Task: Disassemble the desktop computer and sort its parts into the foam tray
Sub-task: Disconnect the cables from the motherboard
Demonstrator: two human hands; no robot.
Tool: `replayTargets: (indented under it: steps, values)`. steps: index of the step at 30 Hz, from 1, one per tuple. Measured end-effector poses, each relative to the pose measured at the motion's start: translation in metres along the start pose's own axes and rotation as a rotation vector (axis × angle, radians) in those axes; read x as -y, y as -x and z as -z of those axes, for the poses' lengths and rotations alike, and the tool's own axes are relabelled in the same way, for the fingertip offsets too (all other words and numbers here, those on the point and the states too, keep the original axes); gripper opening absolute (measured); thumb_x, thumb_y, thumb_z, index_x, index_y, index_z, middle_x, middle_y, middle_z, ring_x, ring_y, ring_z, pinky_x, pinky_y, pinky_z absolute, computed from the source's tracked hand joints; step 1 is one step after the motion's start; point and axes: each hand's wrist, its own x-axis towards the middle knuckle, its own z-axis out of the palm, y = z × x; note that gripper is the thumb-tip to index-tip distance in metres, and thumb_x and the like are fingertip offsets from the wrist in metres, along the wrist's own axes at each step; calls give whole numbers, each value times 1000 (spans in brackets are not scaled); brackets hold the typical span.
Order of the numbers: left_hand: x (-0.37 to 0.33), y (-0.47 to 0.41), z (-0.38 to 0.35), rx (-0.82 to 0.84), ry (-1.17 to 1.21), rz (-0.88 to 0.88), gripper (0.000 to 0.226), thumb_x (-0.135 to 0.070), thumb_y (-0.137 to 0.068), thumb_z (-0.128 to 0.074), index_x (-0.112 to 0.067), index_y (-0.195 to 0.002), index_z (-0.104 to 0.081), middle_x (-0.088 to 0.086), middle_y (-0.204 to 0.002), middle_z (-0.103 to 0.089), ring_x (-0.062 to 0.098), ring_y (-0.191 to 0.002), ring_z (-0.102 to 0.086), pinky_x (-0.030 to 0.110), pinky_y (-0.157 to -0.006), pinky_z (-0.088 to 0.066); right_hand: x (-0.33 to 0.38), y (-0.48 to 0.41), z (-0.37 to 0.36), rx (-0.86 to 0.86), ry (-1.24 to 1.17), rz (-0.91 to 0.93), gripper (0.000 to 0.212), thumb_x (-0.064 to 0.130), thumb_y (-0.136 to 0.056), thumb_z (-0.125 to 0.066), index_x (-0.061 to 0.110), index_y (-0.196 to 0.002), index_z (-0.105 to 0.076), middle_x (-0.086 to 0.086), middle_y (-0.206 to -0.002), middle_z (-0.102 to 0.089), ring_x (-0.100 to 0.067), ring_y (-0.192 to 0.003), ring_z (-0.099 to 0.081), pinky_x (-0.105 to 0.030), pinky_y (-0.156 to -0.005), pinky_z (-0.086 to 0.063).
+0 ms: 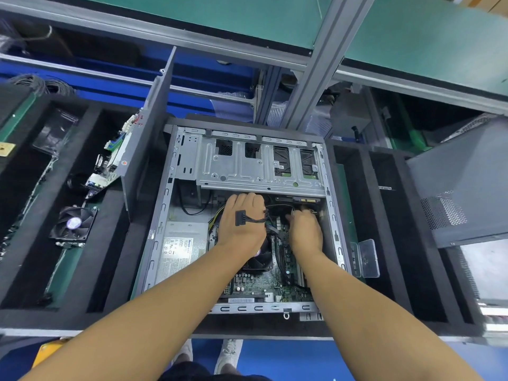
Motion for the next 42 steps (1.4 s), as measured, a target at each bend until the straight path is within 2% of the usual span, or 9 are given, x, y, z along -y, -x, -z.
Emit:
replayTargets:
  steps: [5, 11, 15, 21, 24, 31, 38, 42]
  values:
    - [0, 0, -2, -9, -23, 8, 36, -11, -66, -67, -21, -90, -41, -7, -84, -36, 15, -77, -32, 28, -76, -19, 2, 0, 2, -10, -6, 16, 22, 18, -100, -54, 1, -99, -68, -15, -103, -65, -30, -105, -57, -35, -80, -44]
    - [0, 0, -2, -3, -26, 14, 33, -10, -67, -62, -21, -87, -38, -7, -83, -35, 16, -77, -32, 29, -78, -23, 1, 1, 4, -1, 36, 33, 23, 18, -101, -53, 0, -102, -68, -19, -100, -65, -33, -94, -61, -35, -70, -42]
    - [2, 1, -2, -6, -20, 4, 31, -10, -65, -58, -21, -85, -38, -7, -82, -35, 16, -76, -32, 29, -76, -20, 2, 2, 6, 6, 102, 38, 28, 24, -103, -49, 2, -101, -67, -16, -99, -69, -32, -98, -63, -35, -71, -44]
    - [1, 1, -5, -17, -52, -4, 25, -10, -67, -51, -22, -83, -35, -7, -79, -29, 16, -74, -30, 29, -74, -17, 3, 0, 4, 30, 82, 7, 20, 10, -100, -51, 2, -107, -67, -18, -101, -70, -33, -103, -60, -36, -73, -47]
    - [2, 2, -8, -29, -48, -14, 28, -9, -67, -53, -22, -83, -33, -7, -81, -29, 16, -75, -29, 29, -74, -16, 3, -1, 3, 11, 72, -5, 26, 20, -103, -49, 1, -105, -67, -19, -98, -70, -34, -99, -62, -37, -70, -46]
    - [2, 0, -9, -13, -27, 1, 37, -10, -62, -59, -21, -84, -32, -5, -84, -34, 16, -76, -28, 30, -75, -15, 0, 1, 4, -18, 158, 45, 33, 27, -104, -44, 2, -100, -65, -17, -95, -71, -33, -90, -66, -36, -67, -46]
    - [2, 4, -9, -126, -53, -61, 34, -9, -64, -52, -22, -84, -28, -6, -82, -29, 16, -73, -25, 30, -71, -9, 2, 1, 3, 11, 177, 43, 30, 24, -105, -44, 2, -101, -64, -17, -96, -71, -34, -92, -67, -37, -67, -48]
    - [2, 4, -13, -177, -45, -72, 32, -7, -63, -55, -22, -84, -35, -5, -82, -29, 17, -73, -25, 32, -72, -16, 2, -1, 1, 11, 194, 12, 27, 22, -104, -46, 3, -97, -64, -17, -94, -71, -33, -90, -68, -34, -62, -45]
